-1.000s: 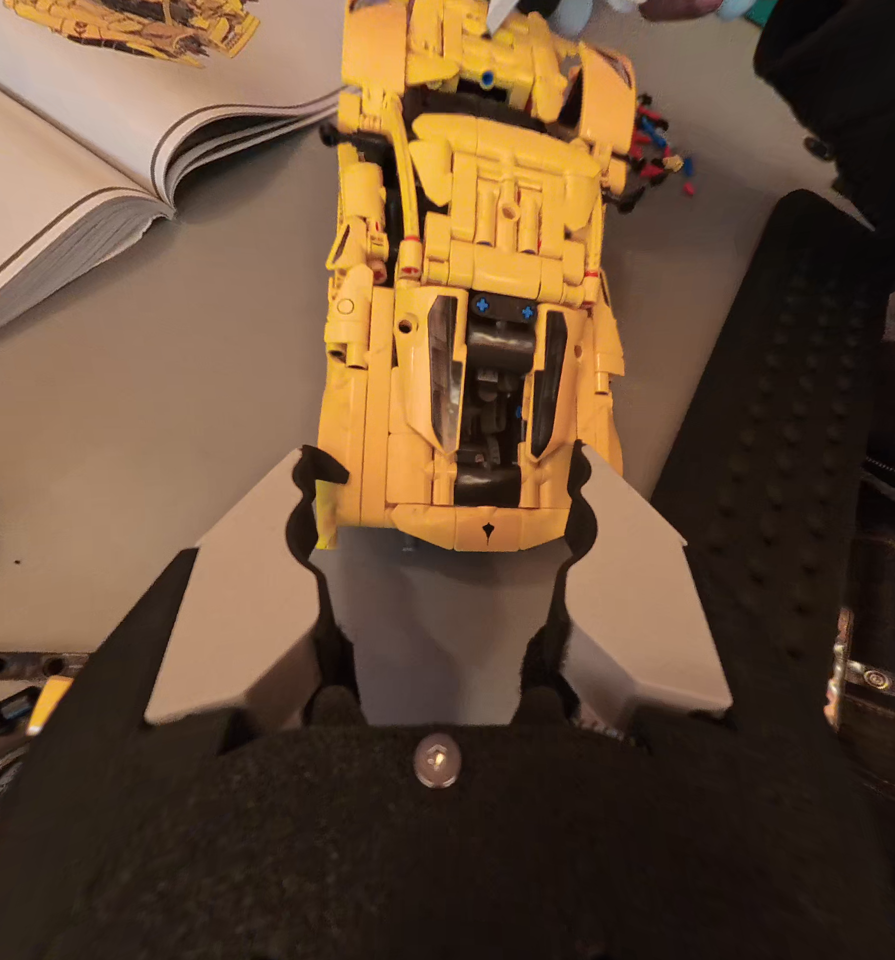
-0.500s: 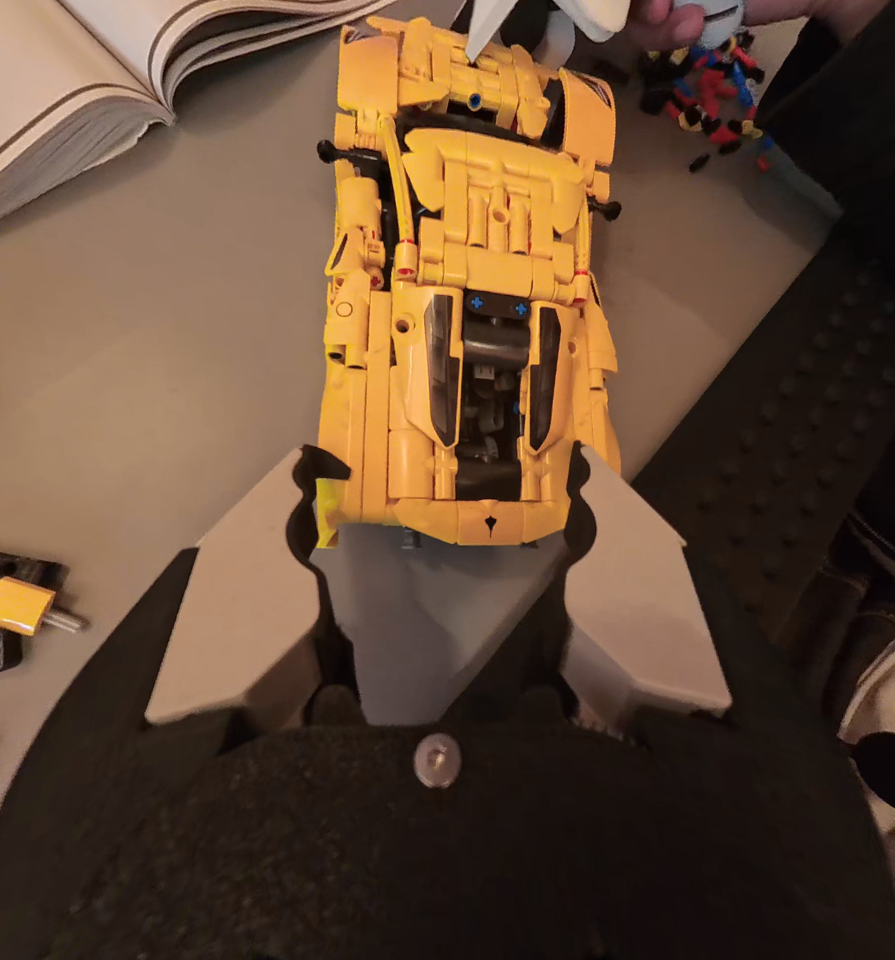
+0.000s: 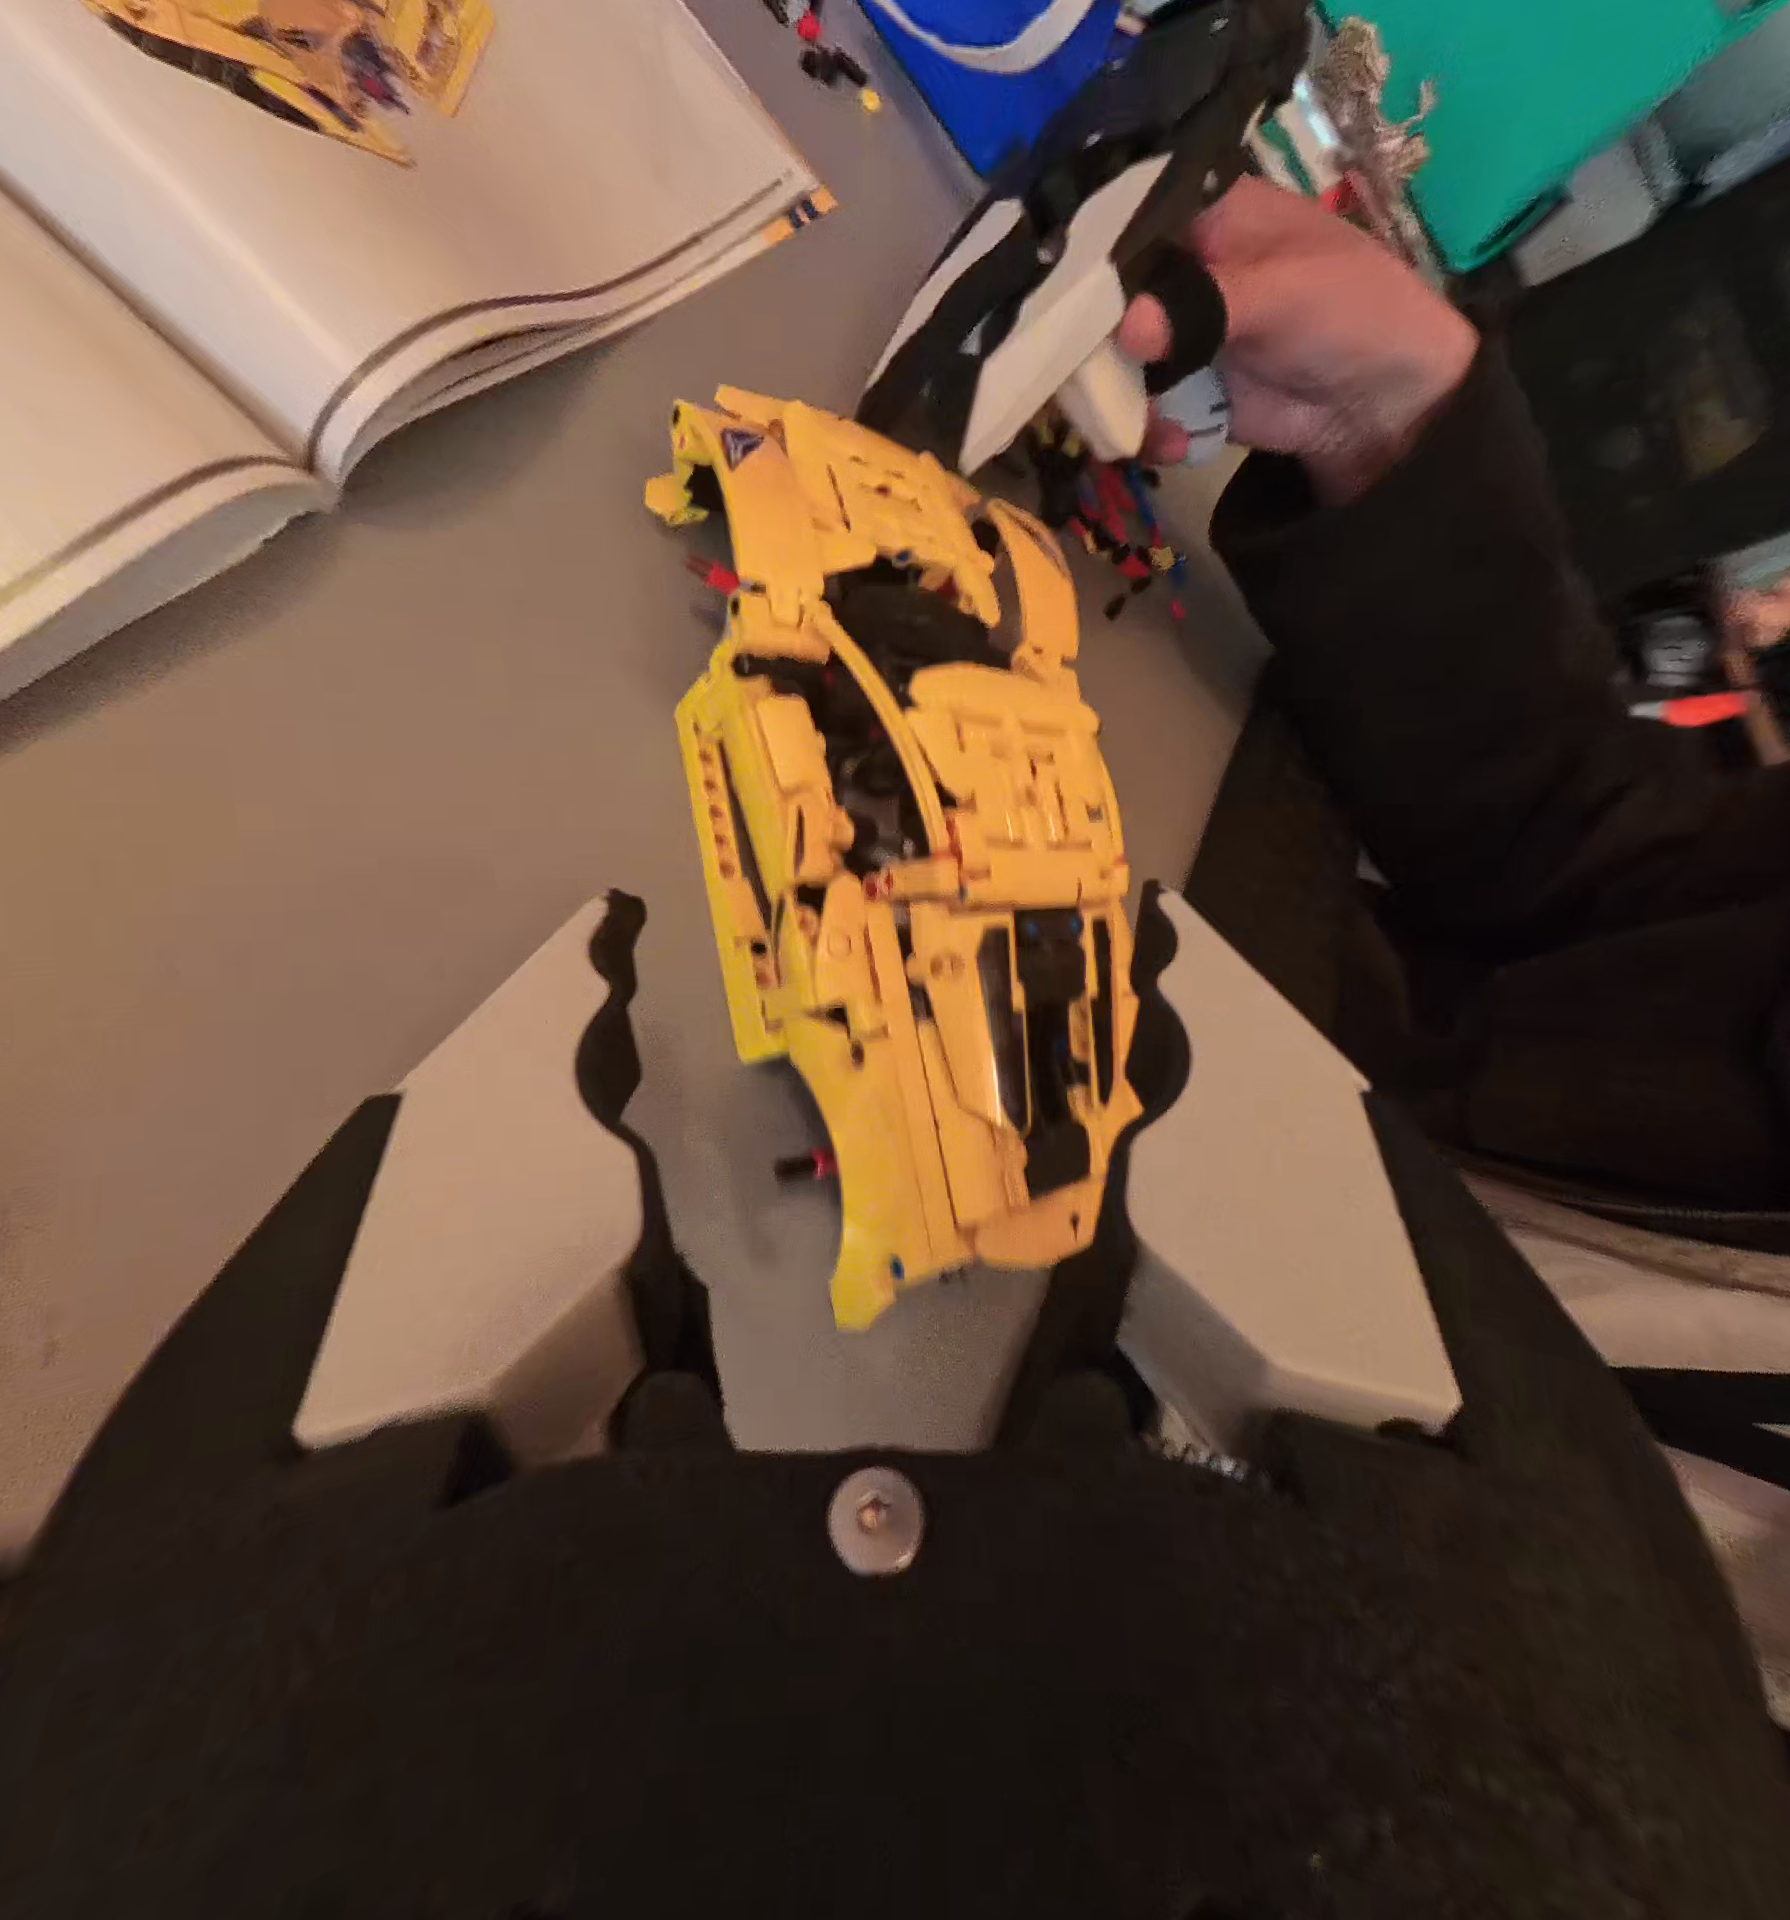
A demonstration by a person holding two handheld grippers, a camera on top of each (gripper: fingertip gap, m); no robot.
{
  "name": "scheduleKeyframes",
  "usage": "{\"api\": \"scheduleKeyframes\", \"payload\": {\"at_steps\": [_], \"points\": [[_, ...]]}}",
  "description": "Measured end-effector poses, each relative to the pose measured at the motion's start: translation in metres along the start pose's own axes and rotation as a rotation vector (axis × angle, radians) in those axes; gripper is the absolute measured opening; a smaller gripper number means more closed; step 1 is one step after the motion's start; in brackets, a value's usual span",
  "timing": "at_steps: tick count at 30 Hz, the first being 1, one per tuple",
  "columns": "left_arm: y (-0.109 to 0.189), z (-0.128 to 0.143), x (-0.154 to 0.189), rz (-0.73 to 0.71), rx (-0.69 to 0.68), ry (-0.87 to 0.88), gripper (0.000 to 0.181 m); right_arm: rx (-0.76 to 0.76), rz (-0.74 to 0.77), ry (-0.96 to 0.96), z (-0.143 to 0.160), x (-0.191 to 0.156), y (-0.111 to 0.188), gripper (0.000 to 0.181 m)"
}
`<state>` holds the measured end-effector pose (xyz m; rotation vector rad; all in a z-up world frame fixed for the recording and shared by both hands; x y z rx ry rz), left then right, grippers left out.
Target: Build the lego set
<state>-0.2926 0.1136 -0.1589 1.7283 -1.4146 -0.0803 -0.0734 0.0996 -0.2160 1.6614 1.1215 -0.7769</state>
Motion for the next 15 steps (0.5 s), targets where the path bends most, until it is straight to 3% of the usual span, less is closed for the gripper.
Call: {"api": "scheduleKeyframes", "payload": {"at_steps": [3, 7, 11, 15], "points": [[-0.03, -0.014, -0.004, 0.106, -0.082, 0.035, 0.096, -0.035, -0.046, -0.038, -0.003, 0.001, -0.01, 0.048], [-0.062, -0.016, -0.003, 0.168, -0.127, 0.078, 0.089, -0.048, -0.111, -0.063, -0.007, -0.004, -0.016, 0.06], [-0.069, -0.016, -0.005, 0.156, -0.097, 0.068, 0.087, 0.001, -0.166, -0.025, -0.018, -0.014, -0.019, 0.055], [-0.056, -0.034, -0.019, 0.169, -0.022, 0.079, 0.088, -0.01, -0.173, 0.081, -0.023, -0.036, -0.024, 0.054]]}}
Point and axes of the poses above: each gripper's, where its closed fingertips meet, y back along the fingers, z out of its underside, x = y × z across the jaws, the point moved 3 cm from there along y, back along the fingers, and after that the axes turned 13 degrees about -z, right-handed, at the moved point
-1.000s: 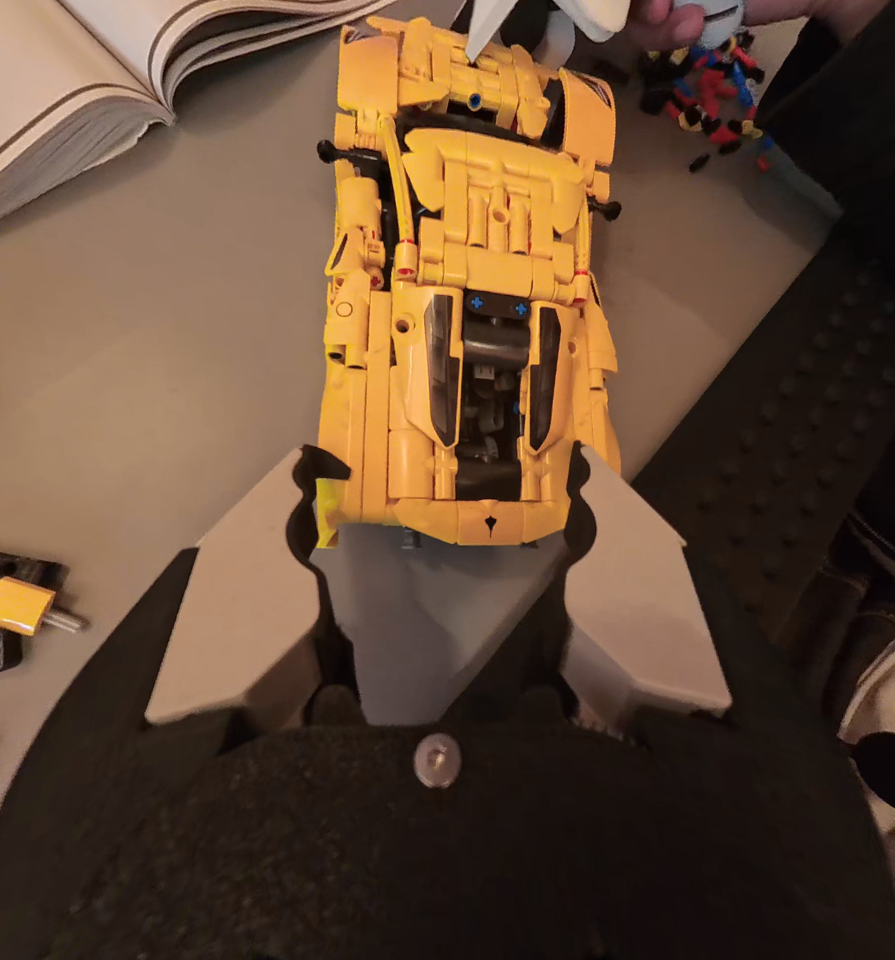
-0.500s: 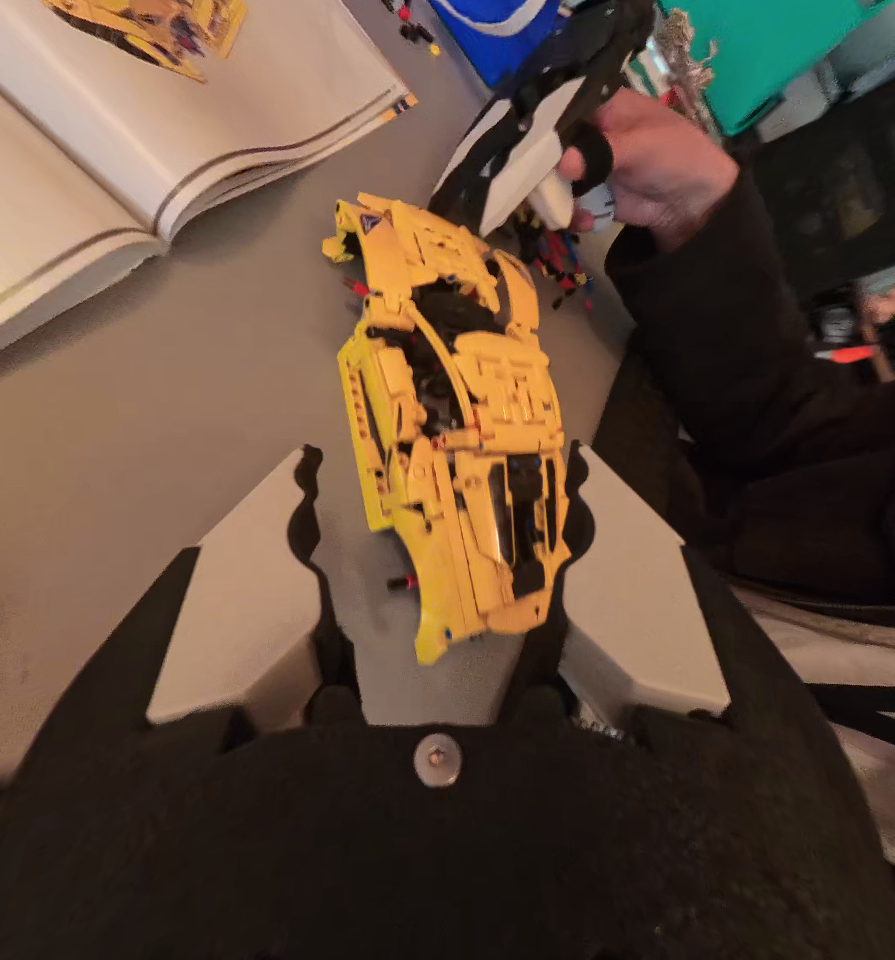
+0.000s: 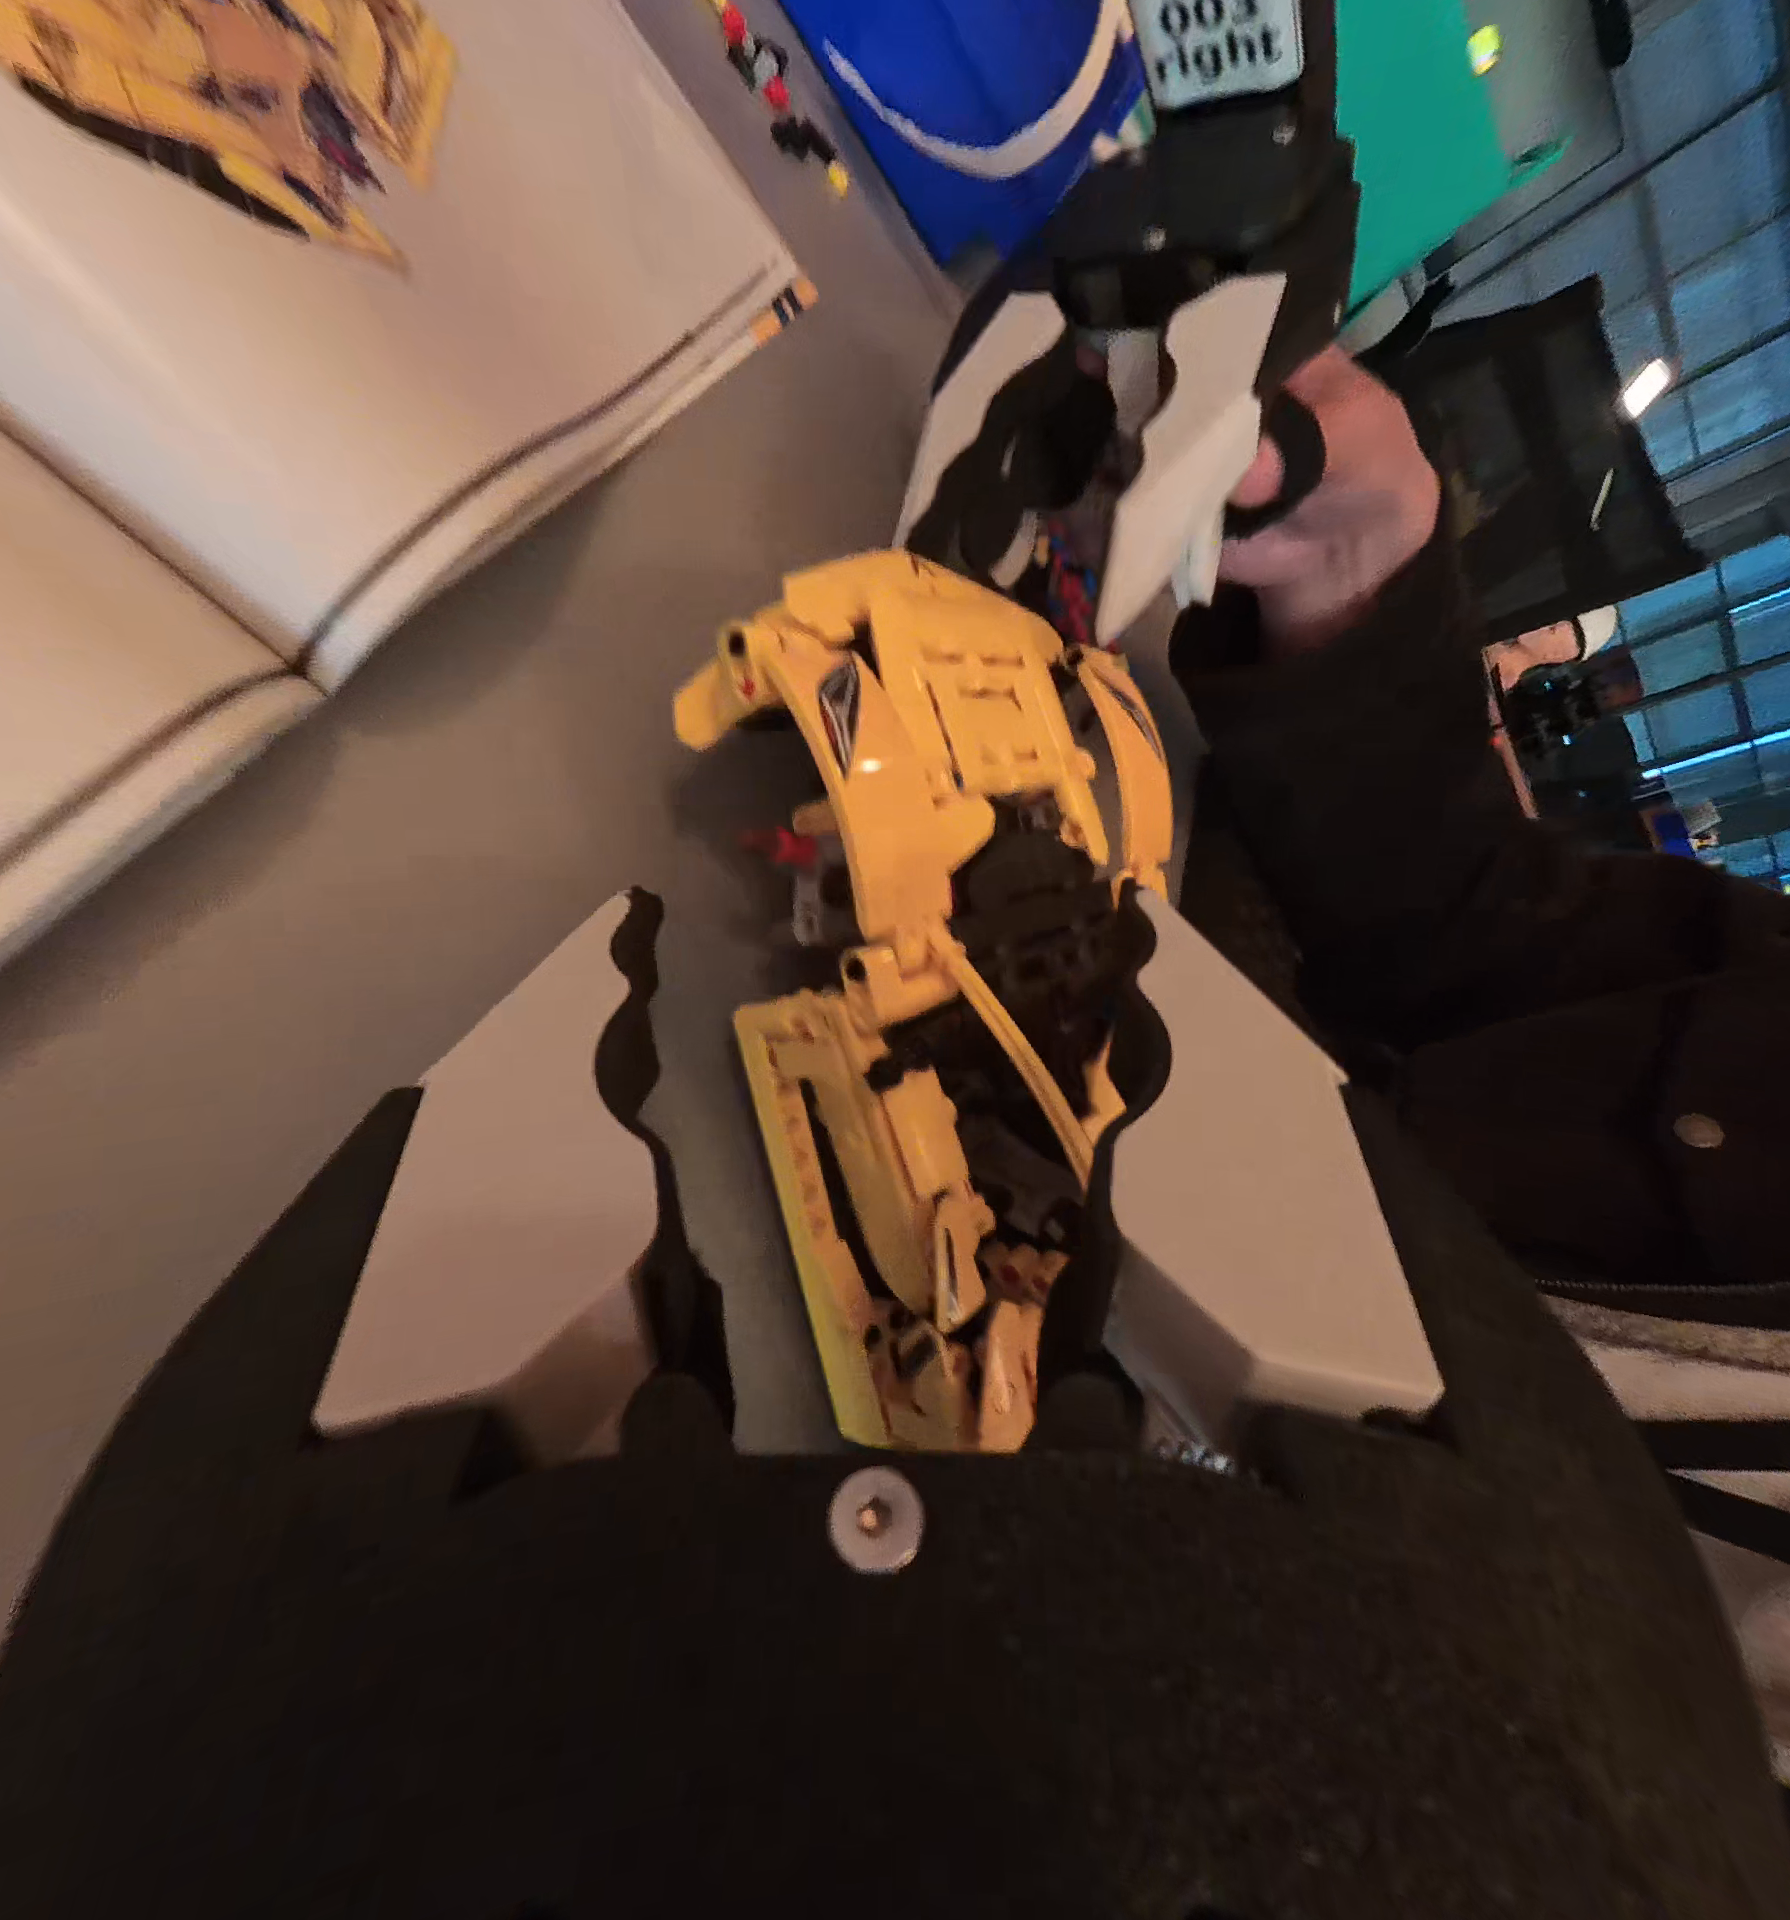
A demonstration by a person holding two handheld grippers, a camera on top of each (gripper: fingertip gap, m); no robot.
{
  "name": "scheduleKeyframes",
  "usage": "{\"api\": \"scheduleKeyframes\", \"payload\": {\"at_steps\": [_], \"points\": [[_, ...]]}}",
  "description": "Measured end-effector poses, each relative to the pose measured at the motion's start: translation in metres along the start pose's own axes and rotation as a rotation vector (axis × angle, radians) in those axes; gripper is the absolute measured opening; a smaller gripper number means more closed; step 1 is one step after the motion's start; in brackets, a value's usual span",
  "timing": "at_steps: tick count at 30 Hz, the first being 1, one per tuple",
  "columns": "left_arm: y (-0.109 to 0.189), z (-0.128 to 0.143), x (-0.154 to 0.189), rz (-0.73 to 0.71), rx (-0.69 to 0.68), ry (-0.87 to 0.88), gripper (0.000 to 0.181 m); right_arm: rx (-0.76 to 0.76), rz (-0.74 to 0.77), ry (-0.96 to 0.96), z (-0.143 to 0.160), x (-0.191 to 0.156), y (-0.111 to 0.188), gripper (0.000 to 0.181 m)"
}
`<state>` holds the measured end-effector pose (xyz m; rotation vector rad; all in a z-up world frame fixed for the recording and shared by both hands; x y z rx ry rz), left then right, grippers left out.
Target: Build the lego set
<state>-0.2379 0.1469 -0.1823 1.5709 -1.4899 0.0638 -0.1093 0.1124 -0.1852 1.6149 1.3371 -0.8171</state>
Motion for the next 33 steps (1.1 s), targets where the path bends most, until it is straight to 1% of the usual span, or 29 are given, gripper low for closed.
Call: {"api": "scheduleKeyframes", "payload": {"at_steps": [3, 6, 8, 9, 10, 12, 14, 16, 18, 19, 20, 21, 23, 24, 25, 26, 28, 29, 30, 31, 32, 33], "points": [[0.004, -0.01, 0.004, 0.093, 0.009, -0.013, 0.09, -0.05, 0.013, 0.105, -0.004, -0.019, -0.013, 0.054], [0.0, -0.013, 0.012, 0.233, -0.052, 0.035, 0.092, -0.052, 0.006, 0.169, -0.012, -0.036, -0.024, 0.059], [-0.003, -0.013, 0.014, 0.299, -0.093, 0.059, 0.089, -0.059, 0.001, 0.191, -0.016, -0.045, -0.029, 0.06], [-0.003, -0.013, 0.016, 0.334, -0.109, 0.07, 0.082, -0.058, -0.004, 0.203, -0.018, -0.049, -0.031, 0.06], [-0.002, -0.013, 0.017, 0.366, -0.124, 0.086, 0.08, -0.058, -0.01, 0.214, -0.02, -0.052, -0.033, 0.06], [0.002, -0.013, 0.02, 0.44, -0.152, 0.106, 0.062, -0.055, -0.024, 0.256, -0.024, -0.061, -0.035, 0.056], [0.011, -0.015, 0.022, 0.511, -0.159, 0.145, 0.051, -0.055, -0.033, 0.301, -0.026, -0.066, -0.035, 0.052], [0.018, -0.016, 0.022, 0.488, -0.144, 0.109, 0.05, 0.01, -0.075, 0.35, -0.031, -0.074, -0.032, 0.047], [0.029, -0.018, 0.023, 0.446, -0.112, 0.053, 0.05, 0.121, -0.053, 0.377, -0.033, -0.078, -0.017, 0.053], [0.037, -0.019, 0.026, 0.448, -0.085, 0.028, 0.049, 0.176, -0.034, 0.389, -0.03, -0.079, -0.01, 0.058], [0.046, -0.021, 0.03, 0.454, -0.048, 0.007, 0.049, 0.232, -0.032, 0.394, -0.025, -0.082, -0.005, 0.059], [0.055, -0.023, 0.034, 0.455, -0.005, -0.017, 0.048, 0.282, -0.041, 0.384, -0.019, -0.084, -0.006, 0.059], [0.069, -0.026, 0.039, 0.422, 0.064, -0.05, 0.047, 0.311, -0.125, 0.345, -0.003, -0.091, -0.025, 0.064], [0.073, -0.028, 0.041, 0.391, 0.095, -0.065, 0.048, 0.329, -0.183, 0.335, 0.0, -0.099, -0.035, 0.06], [0.076, -0.029, 0.044, 0.368, 0.123, -0.077, 0.047, 0.37, -0.233, 0.337, -0.003, -0.108, -0.04, 0.051], [0.08, -0.031, 0.048, 0.356, 0.148, -0.085, 0.046, 0.407, -0.263, 0.346, -0.007, -0.116, -0.043, 0.048], [0.092, -0.034, 0.058, 0.332, 0.223, -0.118, 0.045, 0.402, -0.242, 0.396, -0.012, -0.125, -0.045, 0.042], [0.099, -0.033, 0.064, 0.302, 0.258, -0.165, 0.044, 0.378, -0.227, 0.434, -0.012, -0.129, -0.048, 0.041], [0.104, -0.032, 0.068, 0.254, 0.291, -0.206, 0.044, 0.362, -0.223, 0.462, -0.011, -0.135, -0.05, 0.045], [0.111, -0.031, 0.075, 0.242, 0.316, -0.228, 0.044, 0.362, -0.232, 0.496, -0.011, -0.142, -0.053, 0.046], [0.117, -0.027, 0.083, 0.237, 0.336, -0.266, 0.044, 0.347, -0.242, 0.532, -0.009, -0.15, -0.056, 0.044], [0.122, -0.023, 0.089, 0.229, 0.357, -0.299, 0.044, 0.334, -0.227, 0.567, -0.008, -0.154, -0.059, 0.038]]}}
Point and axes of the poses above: each gripper's, where its closed fingertips meet, y back along the fingers, z out of its underside, x = y × z across the jaws, the point moved 3 cm from there along y, back along the fingers, and after that the axes turned 13 degrees about -z, right-handed, at the moved point
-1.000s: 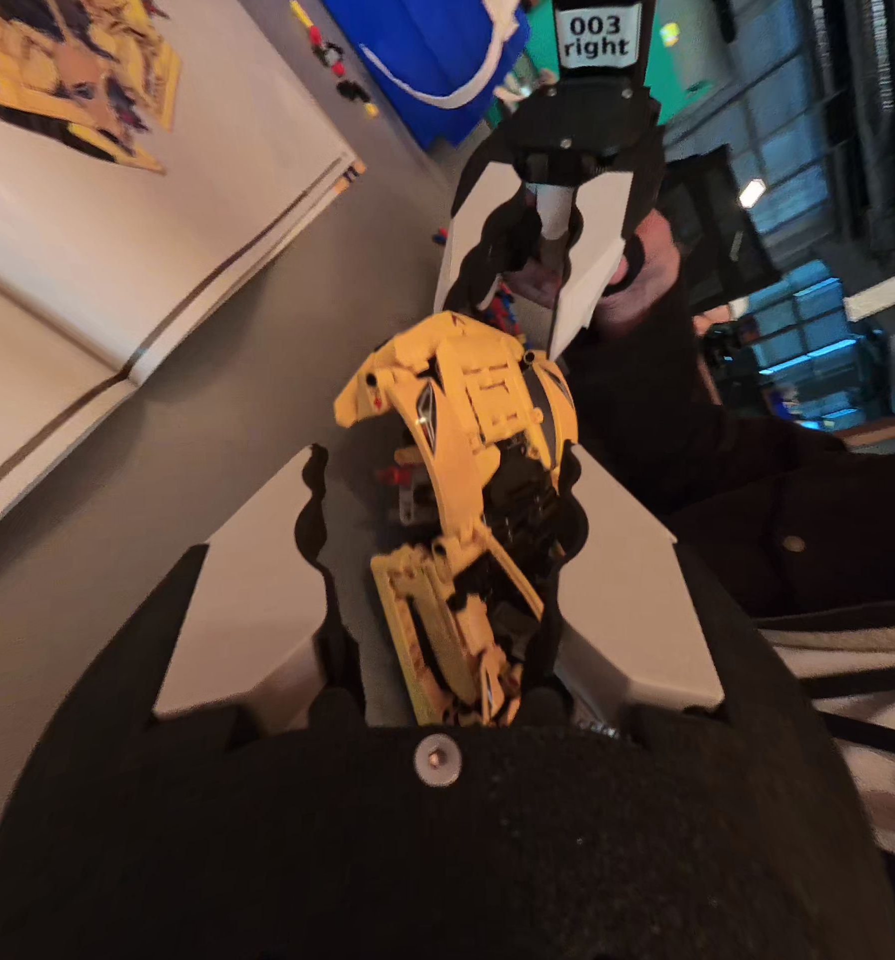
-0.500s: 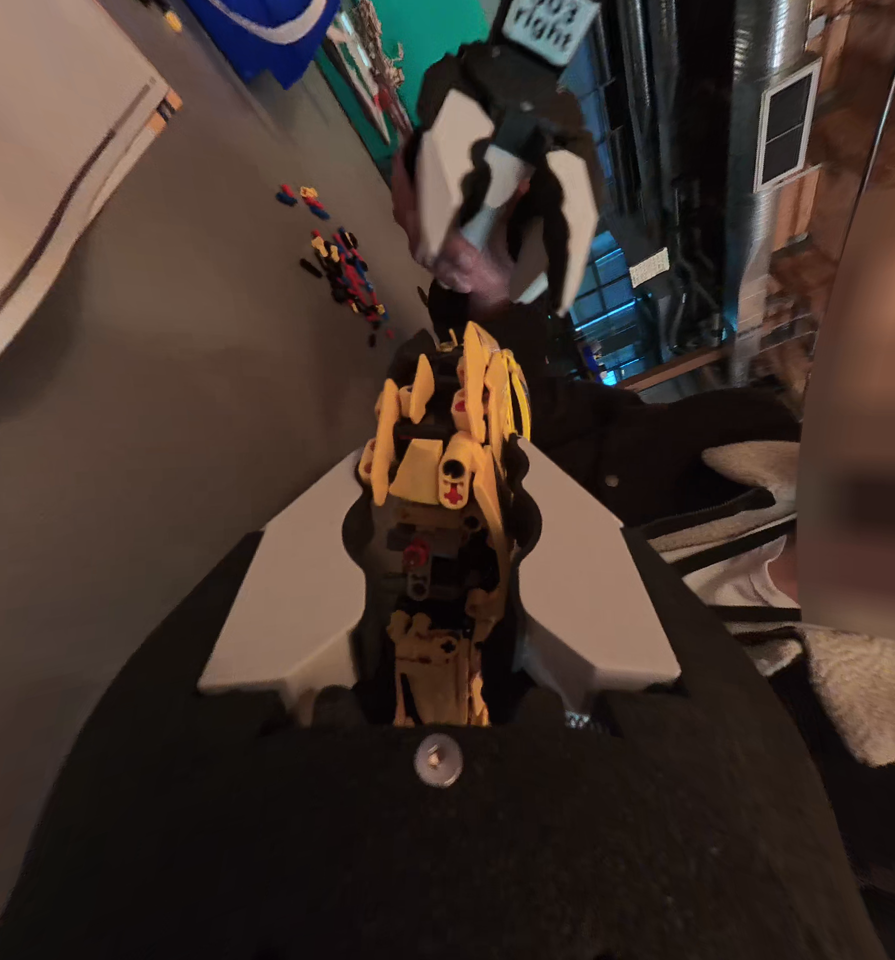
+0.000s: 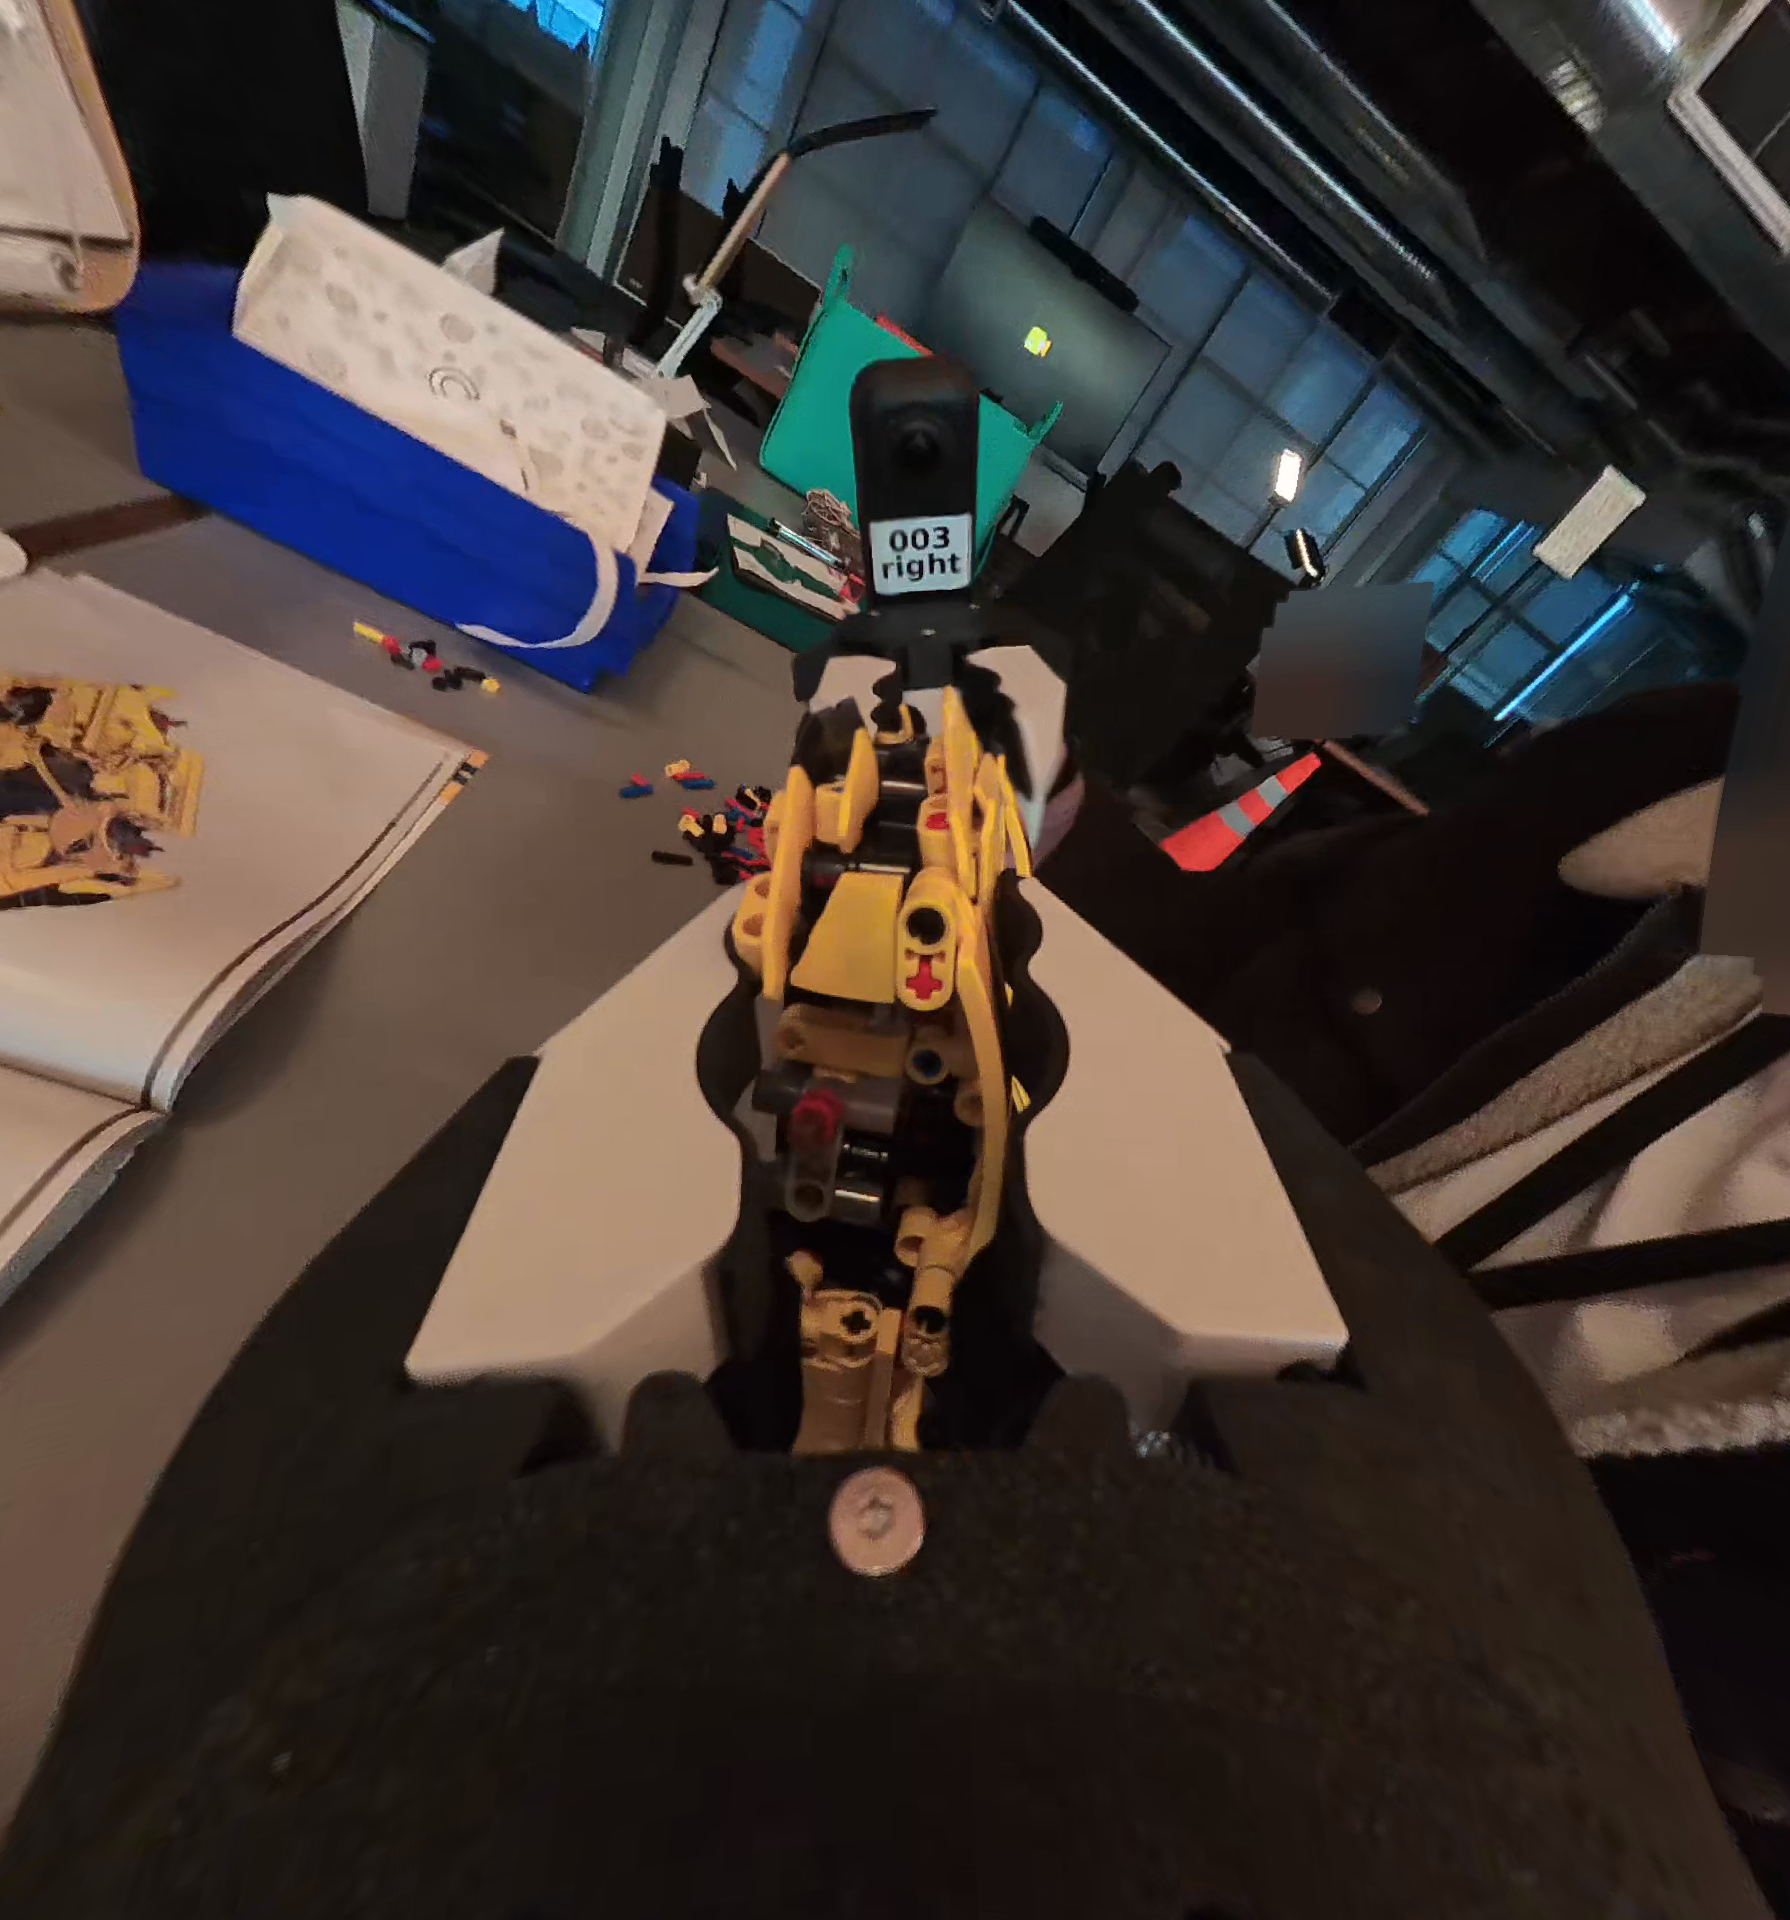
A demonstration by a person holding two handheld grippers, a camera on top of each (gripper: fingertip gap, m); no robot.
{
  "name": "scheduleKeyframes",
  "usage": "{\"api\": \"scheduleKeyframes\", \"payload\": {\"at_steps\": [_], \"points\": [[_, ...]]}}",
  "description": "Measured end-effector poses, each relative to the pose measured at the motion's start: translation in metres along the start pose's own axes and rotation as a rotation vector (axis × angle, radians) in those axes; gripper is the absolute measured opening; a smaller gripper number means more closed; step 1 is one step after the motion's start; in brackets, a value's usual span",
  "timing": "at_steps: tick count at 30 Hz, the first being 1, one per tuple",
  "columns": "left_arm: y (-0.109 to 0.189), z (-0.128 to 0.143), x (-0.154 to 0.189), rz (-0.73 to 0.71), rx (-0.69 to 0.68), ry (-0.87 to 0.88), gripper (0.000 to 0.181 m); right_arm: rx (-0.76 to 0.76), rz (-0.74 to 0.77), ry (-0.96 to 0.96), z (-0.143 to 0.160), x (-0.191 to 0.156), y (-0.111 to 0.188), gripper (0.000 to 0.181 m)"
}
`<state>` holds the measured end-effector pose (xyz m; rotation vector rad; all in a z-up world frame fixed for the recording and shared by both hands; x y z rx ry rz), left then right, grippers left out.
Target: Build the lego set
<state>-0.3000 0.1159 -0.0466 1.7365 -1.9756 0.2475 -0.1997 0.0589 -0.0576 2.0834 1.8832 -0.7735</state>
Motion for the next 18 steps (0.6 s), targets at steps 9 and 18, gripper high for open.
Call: {"api": "scheduleKeyframes", "payload": {"at_steps": [9, 18], "points": [[0.034, 0.014, 0.042, -0.003, 0.074, -0.222, 0.048, -0.141, -0.019, 0.257, 0.006, -0.041, -0.034, 0.035], [0.029, 0.026, 0.047, 0.093, -0.01, -0.236, 0.051, -0.271, 0.024, 0.421, 0.015, -0.033, -0.051, 0.025]]}}
Point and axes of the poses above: each gripper's, where its closed fingertips meet, y back along the fingers, z out of its underside, x = y × z across the jaws, the point moved 3 cm from there along y, back along the fingers, and after that the axes turned 13 degrees about -z, right-handed, at the moved point
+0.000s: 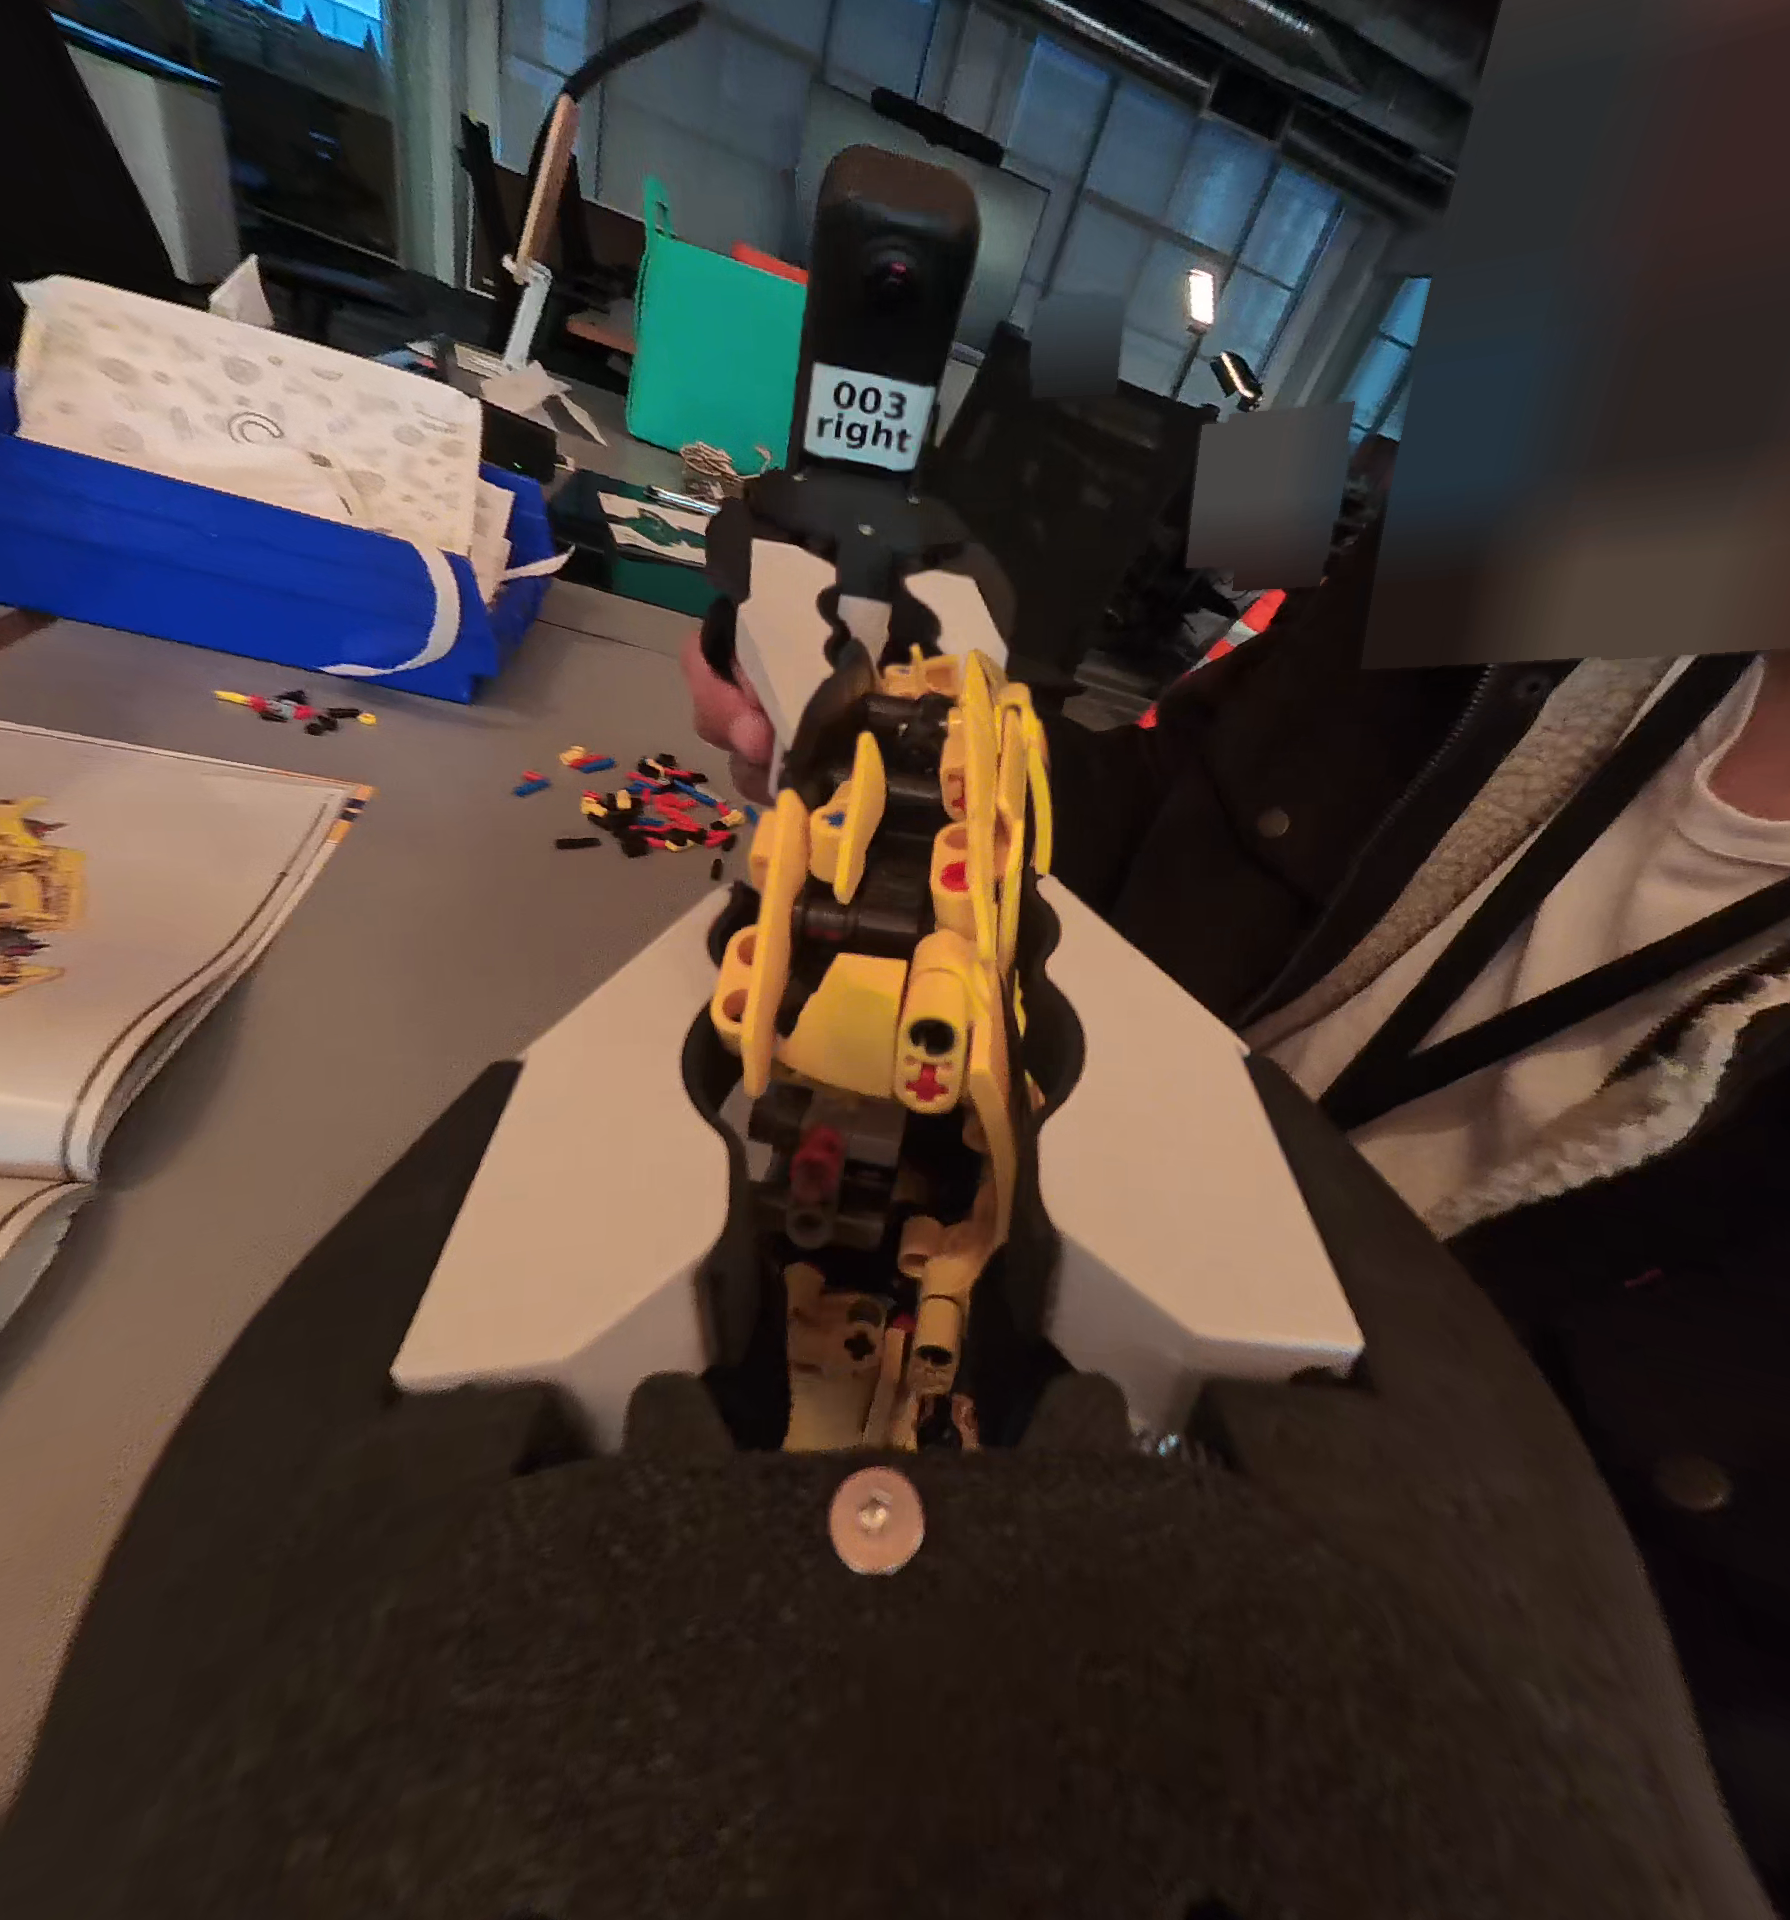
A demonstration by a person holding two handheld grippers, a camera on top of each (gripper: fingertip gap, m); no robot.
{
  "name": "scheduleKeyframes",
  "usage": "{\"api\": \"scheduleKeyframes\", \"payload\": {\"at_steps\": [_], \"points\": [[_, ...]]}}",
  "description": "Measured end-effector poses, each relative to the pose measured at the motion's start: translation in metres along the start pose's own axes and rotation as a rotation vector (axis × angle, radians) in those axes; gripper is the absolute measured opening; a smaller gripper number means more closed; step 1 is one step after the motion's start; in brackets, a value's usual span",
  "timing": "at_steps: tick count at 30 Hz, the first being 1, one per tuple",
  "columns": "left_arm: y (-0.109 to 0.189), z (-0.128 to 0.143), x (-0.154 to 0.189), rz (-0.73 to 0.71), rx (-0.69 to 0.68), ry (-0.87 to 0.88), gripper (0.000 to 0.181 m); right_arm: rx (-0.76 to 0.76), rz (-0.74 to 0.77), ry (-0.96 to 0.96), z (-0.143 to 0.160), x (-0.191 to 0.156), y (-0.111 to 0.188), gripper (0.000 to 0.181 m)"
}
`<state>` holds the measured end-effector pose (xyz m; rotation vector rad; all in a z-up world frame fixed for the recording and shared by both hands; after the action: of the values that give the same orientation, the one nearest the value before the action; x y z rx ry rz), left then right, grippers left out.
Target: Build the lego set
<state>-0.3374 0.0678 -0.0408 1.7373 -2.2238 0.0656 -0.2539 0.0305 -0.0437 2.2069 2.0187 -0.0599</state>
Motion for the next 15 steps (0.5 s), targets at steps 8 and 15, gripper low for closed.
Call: {"api": "scheduleKeyframes", "payload": {"at_steps": [8, 15], "points": [[-0.003, 0.0, -0.002, 0.026, 0.017, 0.053, 0.049, -0.142, 0.222, 0.491, -0.002, -0.007, 0.024, 0.037], [-0.005, -0.001, -0.004, 0.048, 0.05, 0.076, 0.048, -0.32, 0.333, 0.909, -0.012, -0.02, 0.015, 0.03]]}}
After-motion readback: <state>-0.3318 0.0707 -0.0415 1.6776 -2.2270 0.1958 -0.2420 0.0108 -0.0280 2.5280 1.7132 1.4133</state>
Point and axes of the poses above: each gripper's, where its closed fingertips meet, y back along the fingers, z out of its underside, x = y × z across the jaws, the point moved 3 cm from there along y, back along the fingers, and after that the axes turned 13 degrees about -z, right-handed, at the moved point
